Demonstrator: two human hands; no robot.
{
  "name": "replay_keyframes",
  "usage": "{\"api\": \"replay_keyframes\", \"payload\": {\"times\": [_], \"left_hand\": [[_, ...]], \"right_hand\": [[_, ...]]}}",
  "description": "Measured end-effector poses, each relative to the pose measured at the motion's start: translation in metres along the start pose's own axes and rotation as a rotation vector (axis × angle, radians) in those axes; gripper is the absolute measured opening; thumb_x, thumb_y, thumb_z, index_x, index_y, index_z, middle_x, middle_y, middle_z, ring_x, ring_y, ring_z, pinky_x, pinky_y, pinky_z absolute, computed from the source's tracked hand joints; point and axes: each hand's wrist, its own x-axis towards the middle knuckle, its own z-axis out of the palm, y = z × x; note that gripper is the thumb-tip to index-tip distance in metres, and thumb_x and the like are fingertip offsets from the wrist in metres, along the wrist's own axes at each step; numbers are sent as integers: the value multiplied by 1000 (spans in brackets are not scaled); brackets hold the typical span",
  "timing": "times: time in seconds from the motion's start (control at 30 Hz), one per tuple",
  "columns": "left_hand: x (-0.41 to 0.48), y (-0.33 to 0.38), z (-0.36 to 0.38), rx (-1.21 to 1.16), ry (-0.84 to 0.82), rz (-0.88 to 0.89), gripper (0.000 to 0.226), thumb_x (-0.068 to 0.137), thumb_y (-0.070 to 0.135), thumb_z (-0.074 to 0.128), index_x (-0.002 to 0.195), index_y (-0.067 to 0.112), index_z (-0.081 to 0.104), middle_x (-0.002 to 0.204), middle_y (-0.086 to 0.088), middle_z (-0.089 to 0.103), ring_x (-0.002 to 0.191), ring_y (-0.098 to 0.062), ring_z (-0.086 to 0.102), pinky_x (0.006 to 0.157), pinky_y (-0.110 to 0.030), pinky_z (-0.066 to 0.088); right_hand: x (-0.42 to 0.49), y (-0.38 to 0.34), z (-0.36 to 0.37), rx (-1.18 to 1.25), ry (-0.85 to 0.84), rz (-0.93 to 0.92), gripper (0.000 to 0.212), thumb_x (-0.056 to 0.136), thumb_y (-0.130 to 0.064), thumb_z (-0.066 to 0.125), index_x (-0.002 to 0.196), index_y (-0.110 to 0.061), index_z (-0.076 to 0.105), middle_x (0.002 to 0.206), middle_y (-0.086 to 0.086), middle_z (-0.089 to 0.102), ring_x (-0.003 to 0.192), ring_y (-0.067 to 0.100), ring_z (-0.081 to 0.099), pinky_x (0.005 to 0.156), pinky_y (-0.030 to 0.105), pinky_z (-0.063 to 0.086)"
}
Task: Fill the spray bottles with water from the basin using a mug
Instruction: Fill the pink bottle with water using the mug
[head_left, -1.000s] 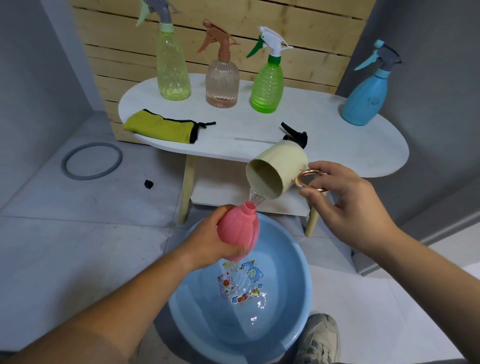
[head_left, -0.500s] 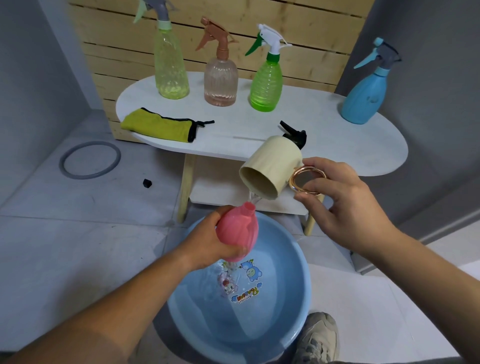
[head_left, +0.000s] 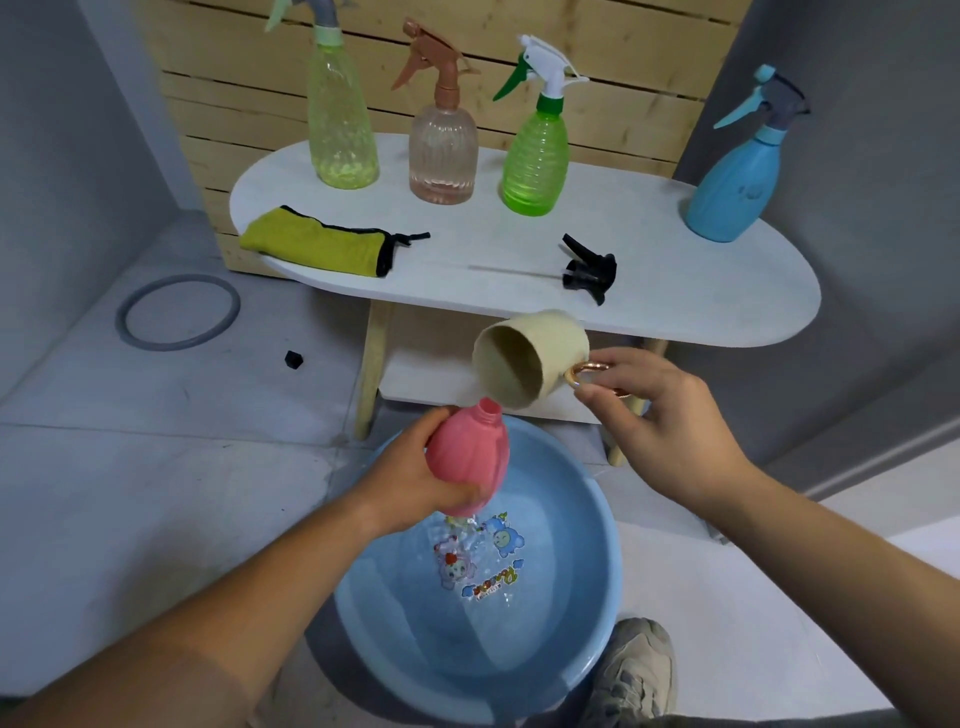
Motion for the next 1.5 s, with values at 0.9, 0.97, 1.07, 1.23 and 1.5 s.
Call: {"api": "replay_keyframes", "payload": {"times": [0.9, 0.97, 1.07, 1.23, 1.5], "left_hand": [[10, -71, -15, 41, 113, -135, 83, 68, 11, 93, 133, 41, 51, 128, 23, 55, 108, 6, 57, 71, -9, 51], [12, -76, -14, 45, 113, -138, 83, 69, 10, 93, 135, 37, 51, 130, 18, 56, 108, 7, 57, 71, -9, 52], [15, -79, -13, 41, 96, -156, 85, 70, 13, 93, 138, 38, 50, 133, 17, 54, 112, 2, 57, 74, -12, 52], [19, -83, -12, 31, 90, -165, 84, 69, 15, 94, 134, 44, 49, 131, 23, 53, 111, 3, 56, 72, -9, 51], [18, -85, -15, 23, 103, -176, 86, 69, 15, 93, 138, 42, 48, 132, 22, 53, 114, 1, 56, 74, -13, 53]], "right_hand": [[-26, 167, 180, -453, -647, 293, 38, 98, -50, 46, 104, -23, 73, 115, 9, 64, 117, 28, 52, 95, 36, 46], [-28, 173, 184, -456, -668, 278, 35, 98, -47, 47, 106, -25, 74, 119, 8, 61, 122, 27, 48, 99, 35, 44], [-32, 175, 188, -465, -656, 292, 32, 98, -45, 49, 109, -28, 74, 125, 6, 54, 124, 28, 45, 99, 33, 44], [-42, 177, 195, -507, -688, 264, 36, 95, -46, 53, 121, -26, 68, 136, 2, 47, 127, 28, 42, 99, 36, 46], [-42, 175, 200, -359, -689, 337, 22, 92, -36, 62, 98, -22, 77, 125, 4, 60, 114, 23, 55, 92, 27, 46]]}}
